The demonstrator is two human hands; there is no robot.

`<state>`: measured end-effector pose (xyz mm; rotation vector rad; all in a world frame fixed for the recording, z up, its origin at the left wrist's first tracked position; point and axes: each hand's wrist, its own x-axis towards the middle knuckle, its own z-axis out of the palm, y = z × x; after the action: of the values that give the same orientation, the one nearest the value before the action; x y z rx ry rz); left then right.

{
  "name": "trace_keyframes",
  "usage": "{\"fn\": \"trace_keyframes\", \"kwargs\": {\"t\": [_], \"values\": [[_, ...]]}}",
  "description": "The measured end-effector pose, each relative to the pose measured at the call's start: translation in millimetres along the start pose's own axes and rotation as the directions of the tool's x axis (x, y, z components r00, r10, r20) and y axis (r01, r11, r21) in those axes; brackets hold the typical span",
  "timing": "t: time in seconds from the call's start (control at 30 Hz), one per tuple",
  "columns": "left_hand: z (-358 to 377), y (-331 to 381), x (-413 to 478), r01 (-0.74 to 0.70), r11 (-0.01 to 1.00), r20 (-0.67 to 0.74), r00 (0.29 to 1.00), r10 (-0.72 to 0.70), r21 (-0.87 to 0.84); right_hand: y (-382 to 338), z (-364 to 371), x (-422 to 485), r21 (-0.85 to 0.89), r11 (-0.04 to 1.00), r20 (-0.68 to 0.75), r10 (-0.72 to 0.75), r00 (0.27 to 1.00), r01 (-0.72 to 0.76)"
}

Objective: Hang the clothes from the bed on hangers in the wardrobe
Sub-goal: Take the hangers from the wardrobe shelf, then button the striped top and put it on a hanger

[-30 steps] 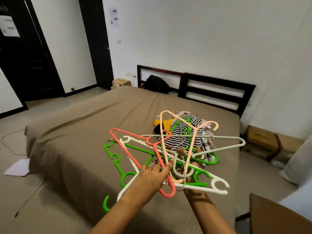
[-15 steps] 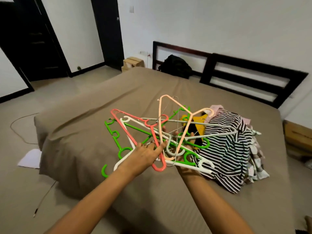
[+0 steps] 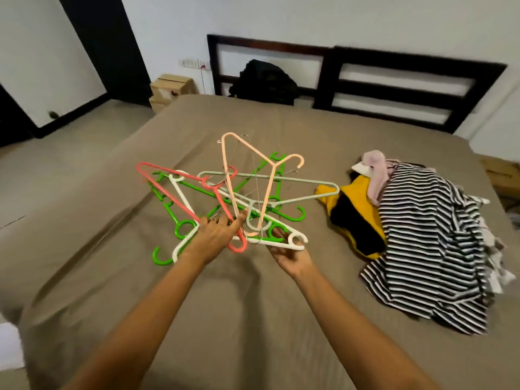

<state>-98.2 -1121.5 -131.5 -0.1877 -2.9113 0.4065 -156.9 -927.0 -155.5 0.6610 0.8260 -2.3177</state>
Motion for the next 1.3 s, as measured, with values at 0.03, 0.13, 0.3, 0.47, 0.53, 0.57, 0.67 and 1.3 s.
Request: {"fn": "trace_keyframes", "kwargs": {"t": [0.03, 0.13, 0.3, 0.47, 0.53, 0.57, 0.67, 1.3], "values": [[21, -8, 7, 0.018, 0.999, 0.047, 0.999, -0.020, 0.040, 8, -7, 12, 0.023, 0.999, -0.045, 0.026, 0.999, -0.025], [83, -18, 26, 0.035, 0.997, 0.115, 0.993, -0.042, 0.065, 37, -33, 67, 0.164, 0.986, -0.167, 0.063, 0.984, -0.035], [190, -19, 20, 0.131, 0.991, 0.373, 0.922, -0.108, -0.039, 72, -52, 136, -0.262, 0.956, -0.146, 0.095, 0.985, -0.131], [232, -5, -3, 0.516, 0.853, 0.618, 0.697, -0.364, -0.081, 101, -88, 162, -0.823, 0.568, -0.116, -0.140, 0.983, -0.017], [237, -5, -2, 0.536, 0.839, 0.643, 0.675, -0.362, -0.091, 103, -100, 160, -0.924, 0.380, 0.013, -0.098, 0.995, 0.049], [240, -8, 0, 0.522, 0.848, 0.644, 0.681, -0.349, -0.091, 102, -104, 158, -0.951, 0.306, 0.038, -0.055, 0.998, 0.053], [236, -14, 3, 0.476, 0.875, 0.658, 0.687, -0.309, -0.087, 98, -105, 141, -0.985, 0.165, 0.061, 0.019, 0.998, 0.057], [67, 367, 51, 0.504, 0.530, 0.636, 0.767, 0.089, -0.682, -235, -310, -72, -0.996, -0.054, -0.037, -0.461, 0.887, -0.070]]}}
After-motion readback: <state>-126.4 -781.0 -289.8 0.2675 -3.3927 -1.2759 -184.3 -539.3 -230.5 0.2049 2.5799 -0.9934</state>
